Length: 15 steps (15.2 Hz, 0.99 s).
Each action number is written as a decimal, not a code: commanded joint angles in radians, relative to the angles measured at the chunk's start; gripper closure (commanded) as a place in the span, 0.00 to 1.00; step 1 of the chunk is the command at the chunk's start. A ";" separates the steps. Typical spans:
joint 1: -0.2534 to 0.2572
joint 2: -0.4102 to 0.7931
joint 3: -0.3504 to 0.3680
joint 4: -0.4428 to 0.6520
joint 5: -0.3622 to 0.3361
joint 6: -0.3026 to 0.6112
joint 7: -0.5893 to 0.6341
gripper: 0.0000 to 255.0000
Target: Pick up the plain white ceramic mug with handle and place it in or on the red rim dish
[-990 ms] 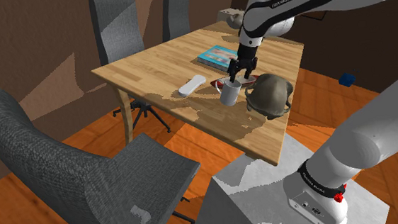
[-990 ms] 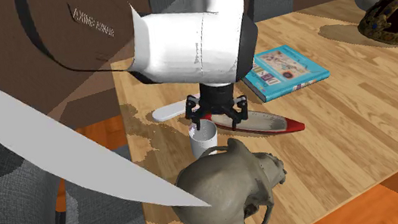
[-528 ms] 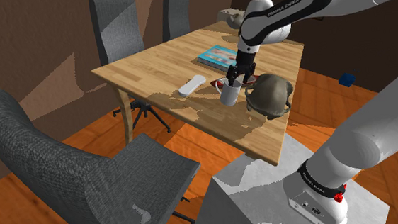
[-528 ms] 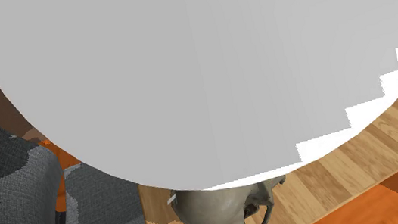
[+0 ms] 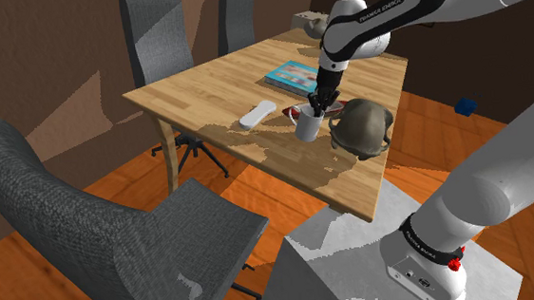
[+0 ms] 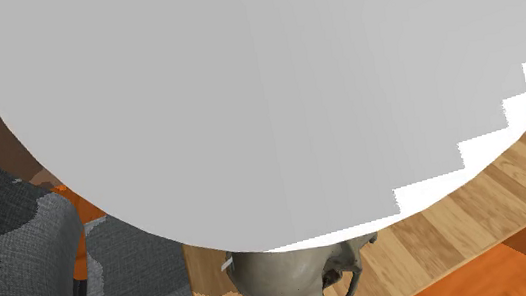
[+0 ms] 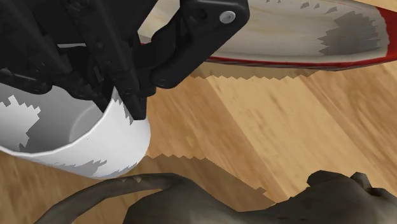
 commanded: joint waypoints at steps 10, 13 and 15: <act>0.000 -0.030 0.001 0.026 -0.002 -0.056 0.002 1.00; 0.000 -0.050 0.001 0.048 -0.004 -0.098 0.004 1.00; 0.000 -0.062 0.002 0.064 -0.005 -0.126 0.005 1.00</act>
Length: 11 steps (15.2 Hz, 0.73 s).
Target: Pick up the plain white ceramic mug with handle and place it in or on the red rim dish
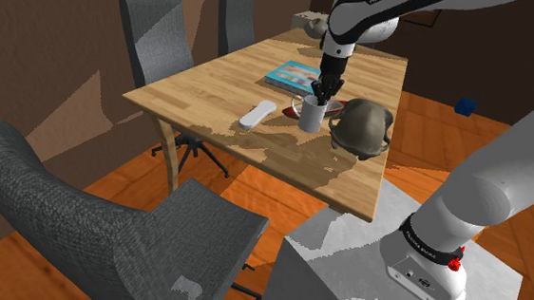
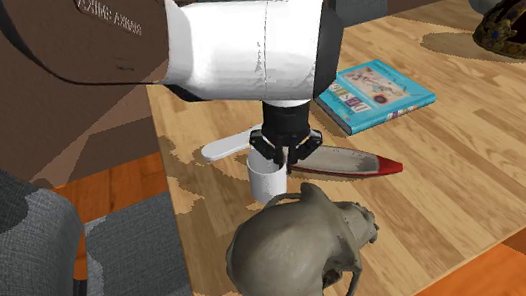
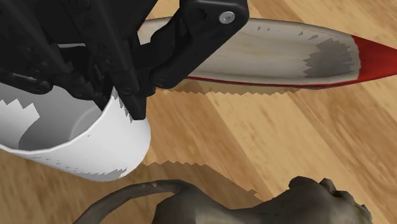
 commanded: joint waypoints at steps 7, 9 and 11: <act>0.000 -0.038 0.001 0.074 -0.002 -0.113 0.002 1.00; 0.000 -0.047 0.001 0.094 -0.003 -0.140 0.003 1.00; 0.000 -0.054 0.002 0.114 -0.003 -0.168 0.003 1.00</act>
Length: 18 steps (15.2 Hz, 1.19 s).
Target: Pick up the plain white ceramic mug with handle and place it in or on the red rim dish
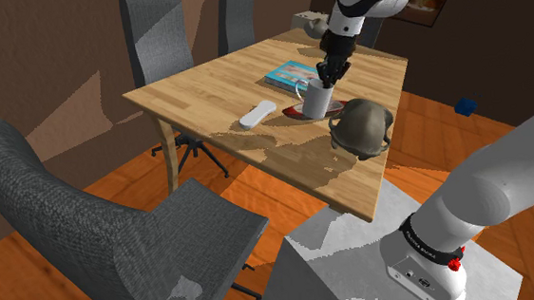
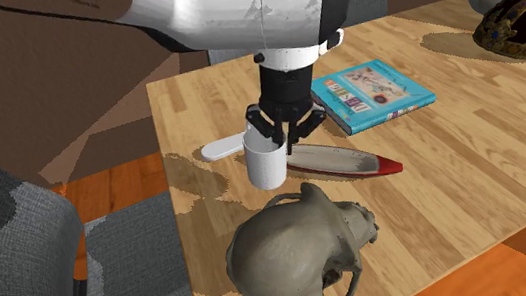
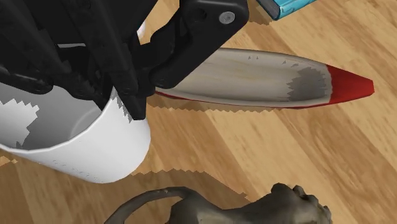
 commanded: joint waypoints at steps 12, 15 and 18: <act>-0.068 0.239 -0.091 0.391 0.006 -0.154 -0.163 1.00; -0.095 0.336 -0.114 0.533 0.020 -0.201 -0.216 1.00; -0.103 0.361 -0.119 0.545 0.025 -0.188 -0.229 1.00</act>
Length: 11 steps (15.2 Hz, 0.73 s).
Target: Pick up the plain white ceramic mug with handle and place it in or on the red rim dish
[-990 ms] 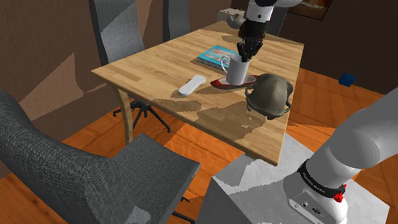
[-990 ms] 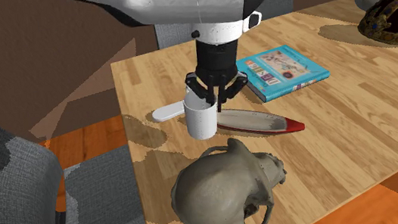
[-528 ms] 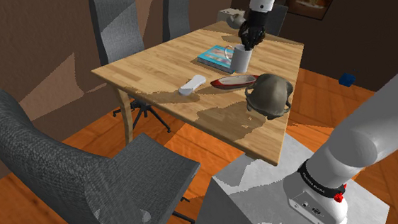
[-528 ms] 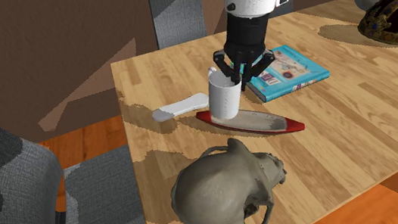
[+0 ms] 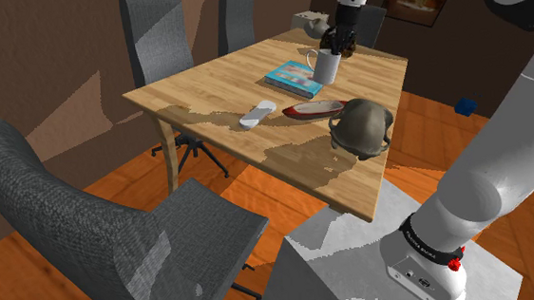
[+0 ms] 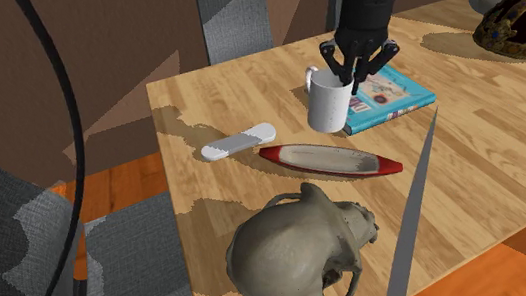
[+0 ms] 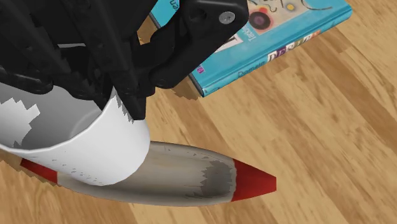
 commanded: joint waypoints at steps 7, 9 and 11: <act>-0.002 0.013 -0.001 -0.087 0.003 0.100 -0.005 1.00; -0.002 0.018 0.000 -0.108 0.004 0.126 -0.006 1.00; -0.002 0.023 0.000 -0.128 0.005 0.151 -0.007 1.00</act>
